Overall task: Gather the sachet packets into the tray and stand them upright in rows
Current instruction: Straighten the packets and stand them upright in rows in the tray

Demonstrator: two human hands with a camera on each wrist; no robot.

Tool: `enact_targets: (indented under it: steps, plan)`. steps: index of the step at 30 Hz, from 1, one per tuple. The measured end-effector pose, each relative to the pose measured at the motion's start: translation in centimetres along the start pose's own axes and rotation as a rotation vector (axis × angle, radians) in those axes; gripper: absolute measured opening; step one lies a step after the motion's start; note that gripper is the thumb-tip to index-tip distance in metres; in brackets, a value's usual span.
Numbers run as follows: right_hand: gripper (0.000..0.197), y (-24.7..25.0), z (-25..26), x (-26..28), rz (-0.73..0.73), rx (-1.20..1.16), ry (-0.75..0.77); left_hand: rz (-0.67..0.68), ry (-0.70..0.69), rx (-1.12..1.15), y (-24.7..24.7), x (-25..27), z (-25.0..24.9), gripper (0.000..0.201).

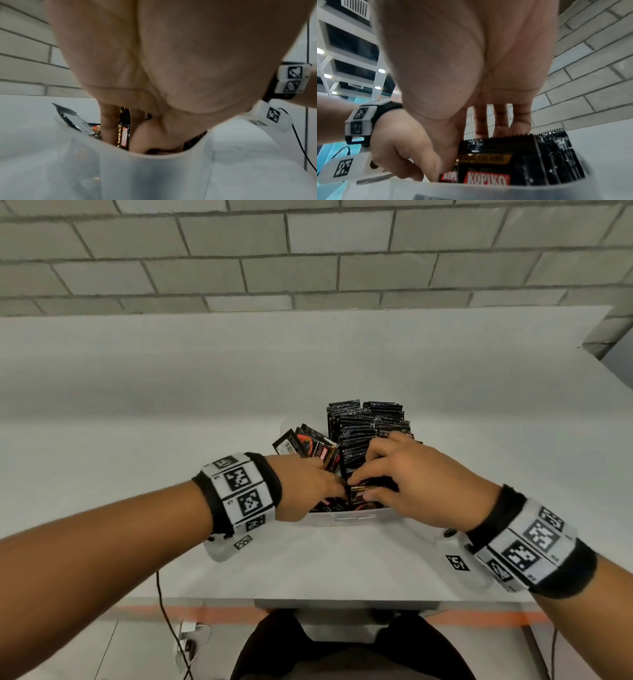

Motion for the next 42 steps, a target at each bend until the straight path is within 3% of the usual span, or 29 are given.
enact_targets:
  steps: [4, 8, 16, 23, 38, 42]
  plan:
    - [0.022, 0.5, -0.4, -0.4, -0.051, -0.007, -0.025, 0.117, 0.060, -0.133, -0.2, -0.3, 0.2, 0.084]
    - [0.021, 0.5, -0.6, -0.3, -0.060, -0.021, -0.043, 0.189, 0.090, -0.156, 0.0, -0.8, -0.1, 0.083]
    - [0.022, 0.7, -0.5, -0.2, -0.076, -0.035, -0.067, 0.181, 0.110, -0.208, 0.9, -1.4, -0.3, 0.077]
    - [0.045, 0.8, -0.4, -0.3, -0.052, -0.051, -0.079, 0.200, 0.100, -0.214, 0.9, -1.1, 0.0, 0.077]
    - [0.033, 0.7, -1.3, -0.8, -0.093, -0.035, -0.147, 0.204, 0.103, -0.180, 0.9, -1.2, 0.9, 0.088]
    - [0.035, 0.7, -1.3, -0.9, -0.092, -0.030, -0.147, 0.114, 0.027, -0.138, 1.2, -1.0, 0.9, 0.075]
Point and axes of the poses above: each hand's wrist, its own x-axis away from the middle knuckle, its own y-axis out of the back of the hand, z = x × y, the point moved 10 cm from there along -x, towards the middle knuckle, and after that the axes turned 6 degrees about z, right-handed, at the moved point
